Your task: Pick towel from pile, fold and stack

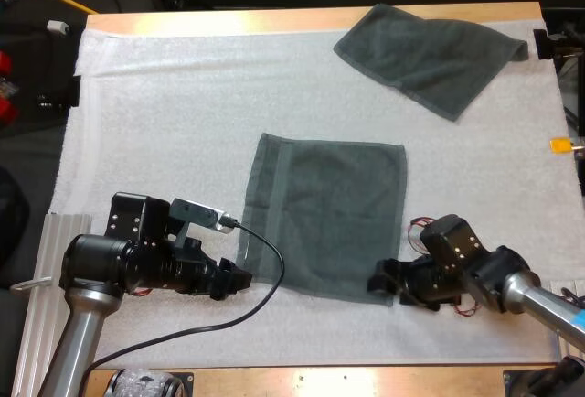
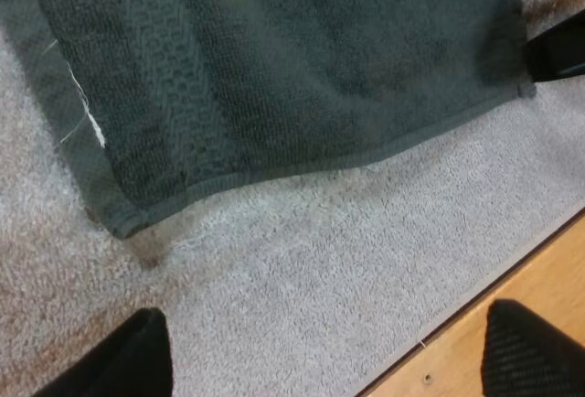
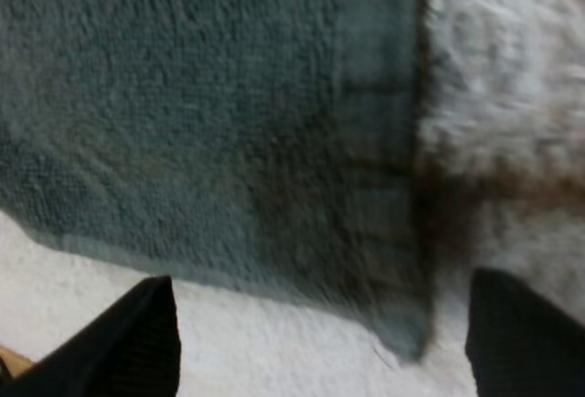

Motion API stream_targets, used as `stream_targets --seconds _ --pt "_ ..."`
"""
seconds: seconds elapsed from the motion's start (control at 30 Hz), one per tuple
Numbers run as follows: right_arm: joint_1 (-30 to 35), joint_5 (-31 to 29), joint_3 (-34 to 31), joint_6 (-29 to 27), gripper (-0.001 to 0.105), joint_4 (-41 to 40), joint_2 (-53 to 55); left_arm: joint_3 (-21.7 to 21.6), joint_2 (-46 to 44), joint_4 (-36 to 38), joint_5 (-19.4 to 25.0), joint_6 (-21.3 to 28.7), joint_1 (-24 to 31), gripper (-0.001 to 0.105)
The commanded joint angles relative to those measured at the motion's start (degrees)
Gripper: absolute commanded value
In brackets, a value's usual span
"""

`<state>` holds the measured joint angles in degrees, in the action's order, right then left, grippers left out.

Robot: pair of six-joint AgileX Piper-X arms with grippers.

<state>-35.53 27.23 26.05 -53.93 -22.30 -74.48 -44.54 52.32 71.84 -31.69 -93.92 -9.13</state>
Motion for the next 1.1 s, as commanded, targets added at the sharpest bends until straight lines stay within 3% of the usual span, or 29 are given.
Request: stream_targets --seconds 0.0,0.43,0.67,1.07 --pt "-0.08 1.13 -0.01 0.69 0.065 1.29 -0.6 0.03 -0.31 0.14 0.09 -0.09 0.02 0.067" --pt "-0.08 3.73 -0.01 3.19 0.064 2.31 -4.68 0.03 -0.31 0.14 0.09 -0.09 0.02 0.067" --pt "-0.08 3.83 -0.01 3.18 0.031 1.78 -4.67 0.03 -0.31 0.14 0.09 -0.09 0.02 0.067" --pt "-0.08 -0.47 -0.01 2.29 0.02 -1.2 -0.05 0.03 -0.31 -0.73 -0.1 -0.09 0.02 0.067"
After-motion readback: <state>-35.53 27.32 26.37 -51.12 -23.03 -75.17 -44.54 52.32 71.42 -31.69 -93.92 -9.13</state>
